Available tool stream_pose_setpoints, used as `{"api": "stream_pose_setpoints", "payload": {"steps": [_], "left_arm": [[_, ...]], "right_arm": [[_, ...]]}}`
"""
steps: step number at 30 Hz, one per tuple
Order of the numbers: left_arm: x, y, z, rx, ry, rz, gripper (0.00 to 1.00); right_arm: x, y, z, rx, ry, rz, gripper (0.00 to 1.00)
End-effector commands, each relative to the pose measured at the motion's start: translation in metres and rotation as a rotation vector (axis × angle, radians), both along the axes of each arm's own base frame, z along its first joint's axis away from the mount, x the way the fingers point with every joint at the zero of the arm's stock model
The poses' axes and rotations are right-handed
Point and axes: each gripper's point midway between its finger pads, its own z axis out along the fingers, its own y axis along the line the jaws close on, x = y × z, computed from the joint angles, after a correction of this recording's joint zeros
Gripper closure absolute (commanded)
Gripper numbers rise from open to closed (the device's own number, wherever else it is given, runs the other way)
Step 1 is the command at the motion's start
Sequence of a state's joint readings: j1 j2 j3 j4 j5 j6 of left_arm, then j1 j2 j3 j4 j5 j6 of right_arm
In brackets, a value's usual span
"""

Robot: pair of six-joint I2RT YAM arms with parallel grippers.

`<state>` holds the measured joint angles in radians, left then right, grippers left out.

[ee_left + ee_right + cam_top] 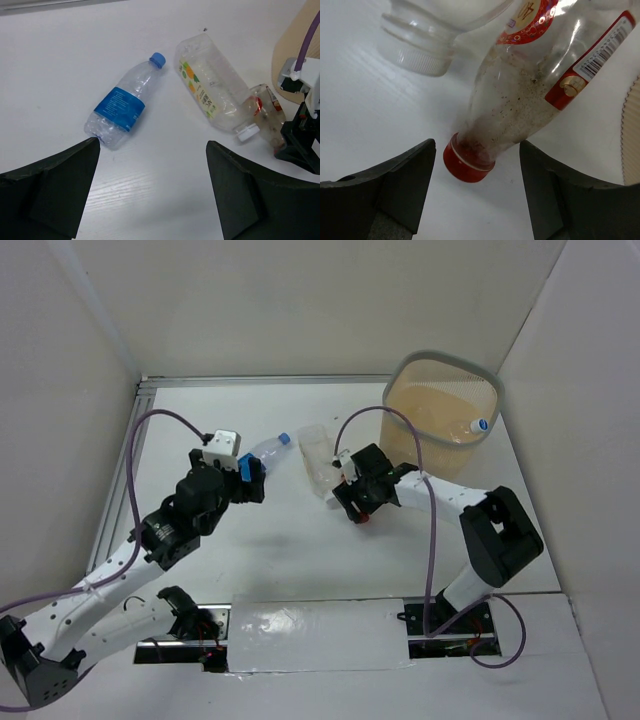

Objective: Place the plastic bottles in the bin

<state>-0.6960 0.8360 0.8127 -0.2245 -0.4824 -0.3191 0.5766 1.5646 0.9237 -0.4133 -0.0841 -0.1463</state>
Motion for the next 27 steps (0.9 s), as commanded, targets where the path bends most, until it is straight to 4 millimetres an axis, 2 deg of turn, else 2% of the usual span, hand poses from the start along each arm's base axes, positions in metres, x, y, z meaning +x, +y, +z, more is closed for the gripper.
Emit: {"api": "stream_pose_setpoints", "payload": {"steps": [1, 2, 4, 5, 6, 7, 9, 10, 11, 12, 13, 15, 16, 17, 18, 19, 20, 22, 23, 24, 26, 27], "left_arm": [[0.013, 0.013, -0.001, 0.109, -0.052, 0.046, 0.0], [0.017, 0.012, 0.0, 0.123, -0.062, 0.051, 0.0], [0.028, 0.017, -0.015, 0.165, -0.034, 0.074, 0.0], [0.032, 0.014, -0.017, 0.157, -0.031, 0.062, 0.0], [0.04, 0.021, -0.02, 0.143, -0.027, 0.089, 0.0], [0.044, 0.022, -0.03, 0.134, -0.003, 0.094, 0.0], [0.051, 0.025, -0.038, 0.107, 0.024, 0.098, 0.0], [0.058, 0.037, -0.044, 0.104, 0.036, 0.124, 0.0], [0.063, 0.034, -0.05, 0.089, 0.053, 0.113, 0.0], [0.067, 0.043, -0.056, 0.09, 0.07, 0.133, 0.0], [0.073, 0.045, -0.055, 0.092, 0.059, 0.132, 0.0], [0.083, 0.047, -0.066, 0.107, 0.084, 0.121, 0.0], [0.09, 0.057, -0.069, 0.116, 0.098, 0.14, 0.0], [0.1, 0.06, -0.063, 0.116, 0.088, 0.148, 0.0], [0.106, 0.065, -0.066, 0.129, 0.1, 0.162, 0.0], [0.117, 0.075, -0.079, 0.137, 0.141, 0.185, 0.0], [0.125, 0.076, -0.076, 0.131, 0.145, 0.185, 0.0], [0.136, 0.075, -0.08, 0.129, 0.163, 0.16, 0.0], [0.144, 0.073, -0.083, 0.133, 0.175, 0.16, 0.0], [0.147, 0.07, -0.084, 0.119, 0.18, 0.151, 0.0], [0.149, 0.066, -0.088, 0.094, 0.207, 0.15, 0.0], [0.151, 0.064, -0.084, 0.061, 0.203, 0.163, 0.0]], "right_arm": [[0.025, 0.01, -0.003, 0.005, -0.052, -0.09, 0.25], [0.024, 0.009, -0.006, -0.001, -0.043, -0.09, 0.25], [0.027, 0.014, -0.008, 0.0, -0.059, -0.085, 0.32], [0.023, 0.016, -0.011, 0.0, -0.059, -0.074, 0.38], [0.023, 0.016, -0.011, 0.0, -0.059, -0.074, 0.52], [0.019, 0.018, -0.014, -0.005, -0.052, -0.064, 0.57], [0.014, 0.022, -0.007, 0.007, -0.059, -0.036, 0.66], [0.008, 0.022, 0.0, 0.02, -0.054, -0.008, 0.72], [0.005, 0.024, 0.006, 0.032, -0.06, 0.028, 0.75], [0.002, 0.025, 0.014, 0.048, -0.068, 0.053, 0.75], [-0.002, 0.031, 0.034, 0.079, -0.099, 0.11, 0.76], [0.0, 0.037, 0.061, 0.108, -0.139, 0.16, 0.78], [0.001, 0.036, 0.071, 0.116, -0.148, 0.173, 0.78], [0.0, 0.031, 0.079, 0.129, -0.137, 0.191, 0.79], [0.006, 0.033, 0.095, 0.15, -0.163, 0.202, 0.79], [0.008, 0.031, 0.107, 0.164, -0.188, 0.213, 0.79], [0.009, 0.03, 0.116, 0.154, -0.214, 0.243, 0.79], [0.018, 0.034, 0.147, 0.18, -0.287, 0.27, 0.79], [0.016, 0.036, 0.162, 0.2, -0.308, 0.293, 0.79], [0.021, 0.041, 0.185, 0.216, -0.362, 0.319, 0.79], [0.025, 0.042, 0.217, 0.257, -0.433, 0.331, 0.79], [0.034, 0.042, 0.24, 0.277, -0.492, 0.318, 0.79]]}}
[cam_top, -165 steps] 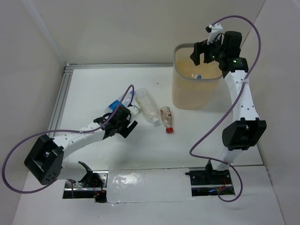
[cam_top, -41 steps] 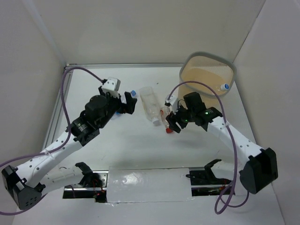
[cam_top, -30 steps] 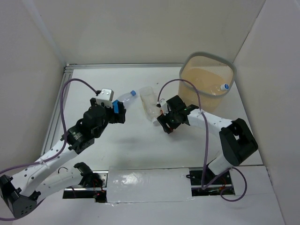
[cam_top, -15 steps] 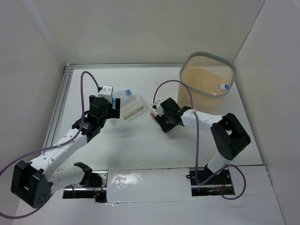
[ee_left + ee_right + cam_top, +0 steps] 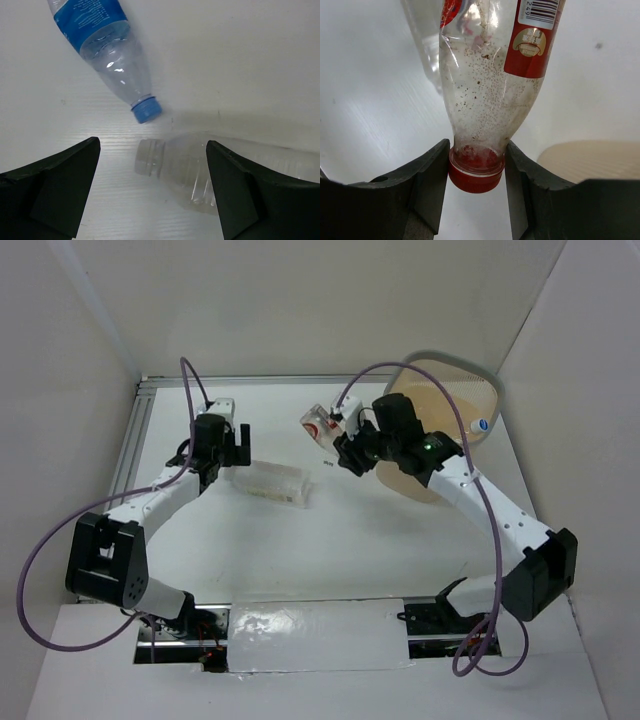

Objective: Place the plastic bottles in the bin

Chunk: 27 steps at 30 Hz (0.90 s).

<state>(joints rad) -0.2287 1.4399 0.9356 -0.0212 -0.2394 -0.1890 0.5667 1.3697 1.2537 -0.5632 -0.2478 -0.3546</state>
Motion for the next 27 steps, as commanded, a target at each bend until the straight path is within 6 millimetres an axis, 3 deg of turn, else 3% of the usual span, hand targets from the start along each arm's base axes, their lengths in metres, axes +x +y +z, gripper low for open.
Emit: {"api": "stream_pose_setpoints", "payload": {"steps": [1, 5, 8, 9, 11, 14, 16, 20, 21, 24, 27], "left_arm": [[0.018, -0.016, 0.031, -0.097, -0.086, -0.011, 0.0], [0.02, -0.012, 0.034, -0.2, -0.06, 0.088, 0.0], [0.018, 0.0, 0.026, -0.218, -0.012, 0.195, 0.0], [0.019, 0.002, 0.025, -0.21, -0.006, 0.204, 0.0], [0.015, 0.01, 0.018, -0.189, 0.016, 0.253, 0.0], [0.013, 0.024, 0.014, -0.184, 0.032, 0.297, 0.0], [0.011, 0.029, 0.009, -0.186, 0.043, 0.306, 0.0], [0.008, 0.034, -0.004, -0.188, 0.088, 0.314, 0.0], [0.009, 0.036, -0.008, -0.191, 0.099, 0.317, 0.0], [0.01, 0.032, -0.019, -0.189, 0.137, 0.296, 0.0], [0.013, 0.03, -0.025, -0.192, 0.153, 0.289, 0.0]], "right_arm": [[0.006, 0.0, 0.081, 0.101, -0.179, 0.046, 0.79], [0.029, -0.019, 0.156, 0.235, -0.373, -0.07, 0.79], [0.049, -0.048, 0.192, 0.288, -0.484, -0.232, 0.79], [0.063, -0.071, 0.2, 0.273, -0.535, -0.339, 0.79], [0.077, -0.095, 0.211, 0.281, -0.55, -0.455, 0.79], [0.097, -0.142, 0.204, 0.261, -0.506, -0.567, 0.79], [0.105, -0.166, 0.185, 0.236, -0.431, -0.604, 0.78], [0.102, -0.182, 0.16, 0.194, -0.316, -0.573, 0.6], [0.102, -0.183, 0.15, 0.184, -0.285, -0.561, 0.43], [0.097, -0.183, 0.137, 0.181, -0.241, -0.519, 0.27], [0.088, -0.184, 0.147, 0.198, -0.265, -0.488, 0.13]]}}
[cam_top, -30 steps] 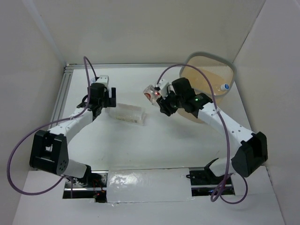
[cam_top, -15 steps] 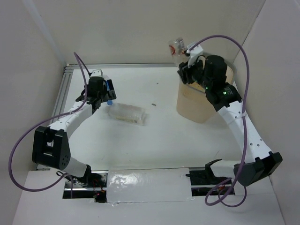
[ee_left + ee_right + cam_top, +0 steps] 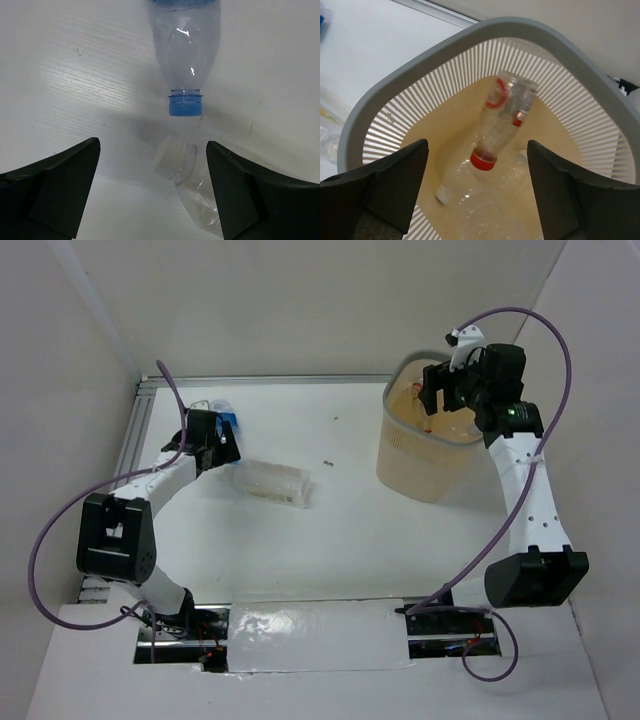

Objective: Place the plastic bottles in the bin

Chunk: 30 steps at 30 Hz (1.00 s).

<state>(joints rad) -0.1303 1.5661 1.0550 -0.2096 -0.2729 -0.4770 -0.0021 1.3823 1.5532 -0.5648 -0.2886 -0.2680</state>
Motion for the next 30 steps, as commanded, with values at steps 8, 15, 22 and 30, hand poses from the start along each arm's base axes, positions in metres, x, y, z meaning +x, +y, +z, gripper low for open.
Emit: {"api": "stream_pose_setpoints", "payload": {"steps": [8, 15, 22, 30], "left_arm": [[0.014, -0.008, -0.007, 0.011, 0.01, -0.015, 0.0], [0.036, -0.005, -0.019, 0.042, 0.006, 0.003, 0.0], [0.059, -0.015, -0.033, 0.071, -0.036, 0.038, 0.01], [0.078, -0.024, -0.036, 0.06, -0.057, 0.031, 0.47]], "right_arm": [[-0.034, 0.01, 0.041, 0.052, -0.119, 0.144, 0.1], [-0.061, 0.031, 0.041, 0.092, -0.122, 0.26, 0.17], [-0.084, 0.042, 0.031, 0.129, -0.089, 0.316, 0.17], [-0.1, 0.058, 0.018, 0.14, -0.062, 0.369, 0.18]]}}
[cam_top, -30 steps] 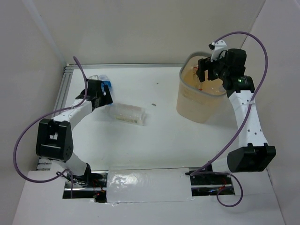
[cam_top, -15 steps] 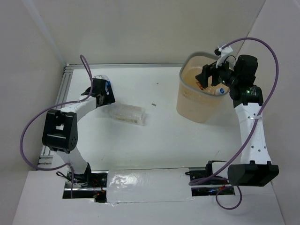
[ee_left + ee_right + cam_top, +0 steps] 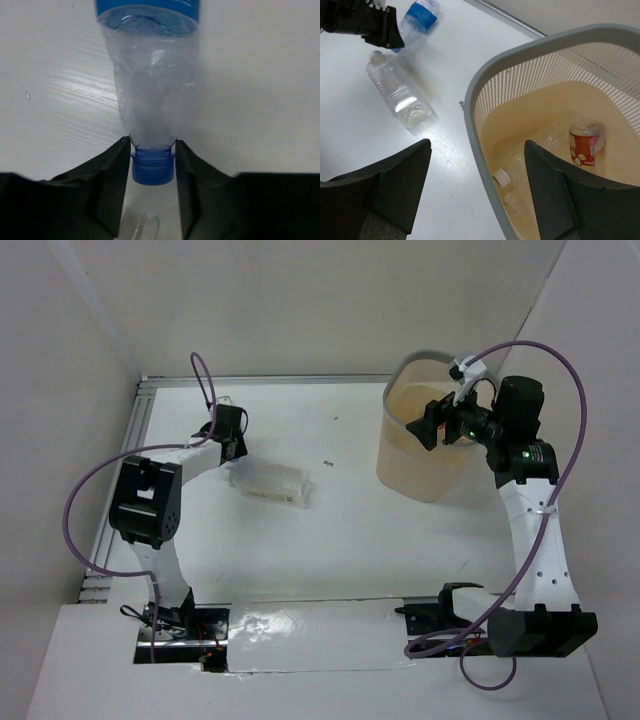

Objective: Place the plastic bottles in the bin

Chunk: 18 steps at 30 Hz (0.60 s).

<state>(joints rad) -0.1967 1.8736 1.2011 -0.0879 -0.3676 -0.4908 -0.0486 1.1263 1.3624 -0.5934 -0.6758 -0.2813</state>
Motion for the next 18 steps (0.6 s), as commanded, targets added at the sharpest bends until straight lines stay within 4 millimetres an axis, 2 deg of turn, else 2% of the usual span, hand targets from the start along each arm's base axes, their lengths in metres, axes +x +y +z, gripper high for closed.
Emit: {"api": "stream_pose_setpoints", "payload": {"steps": [1, 2, 4, 6, 7, 9, 11, 12, 13, 15, 16, 17, 18], "left_arm": [[0.023, -0.002, 0.017, -0.01, -0.085, 0.026, 0.55], [0.023, -0.002, 0.017, -0.01, -0.085, 0.026, 0.71], [0.024, -0.005, 0.021, -0.022, -0.092, 0.017, 0.79], [0.017, -0.006, 0.022, -0.035, -0.09, 0.015, 0.94], [0.018, -0.006, 0.028, -0.038, -0.102, 0.015, 0.99], [0.016, -0.012, 0.045, -0.07, -0.133, -0.012, 1.0], [0.02, -0.019, 0.069, -0.1, -0.195, -0.049, 1.0], [0.019, -0.026, 0.095, -0.113, -0.251, -0.08, 1.0], [0.018, -0.029, 0.107, -0.126, -0.273, -0.092, 1.0], [0.018, -0.049, 0.139, -0.159, -0.342, -0.158, 1.0], [0.015, -0.057, 0.162, -0.177, -0.388, -0.184, 1.0], [0.015, -0.059, 0.175, -0.189, -0.415, -0.196, 1.0], [0.015, -0.071, 0.197, -0.215, -0.455, -0.236, 1.0]], "right_arm": [[-0.013, 0.014, 0.006, 0.009, -0.018, 0.052, 0.18], [-0.013, 0.014, 0.002, 0.009, -0.009, 0.052, 0.18], [-0.014, 0.018, 0.002, 0.009, -0.008, 0.063, 0.18], [-0.015, 0.02, 0.002, 0.009, -0.008, 0.072, 0.18], [-0.015, 0.02, 0.002, 0.009, -0.008, 0.072, 0.2], [-0.014, 0.02, 0.002, 0.002, -0.014, 0.074, 0.2], [-0.015, 0.022, 0.003, 0.006, -0.014, 0.084, 0.2], [-0.018, 0.022, 0.001, 0.006, -0.014, 0.084, 0.2], [-0.019, 0.023, 0.002, 0.002, -0.02, 0.095, 0.2], [-0.02, 0.023, -0.002, 0.011, -0.013, 0.092, 0.21], [-0.021, 0.023, 0.004, 0.011, -0.035, 0.092, 0.21], [-0.022, 0.023, 0.008, 0.01, -0.055, 0.092, 0.21], [-0.022, 0.023, 0.004, 0.019, -0.037, 0.089, 0.21]]}}
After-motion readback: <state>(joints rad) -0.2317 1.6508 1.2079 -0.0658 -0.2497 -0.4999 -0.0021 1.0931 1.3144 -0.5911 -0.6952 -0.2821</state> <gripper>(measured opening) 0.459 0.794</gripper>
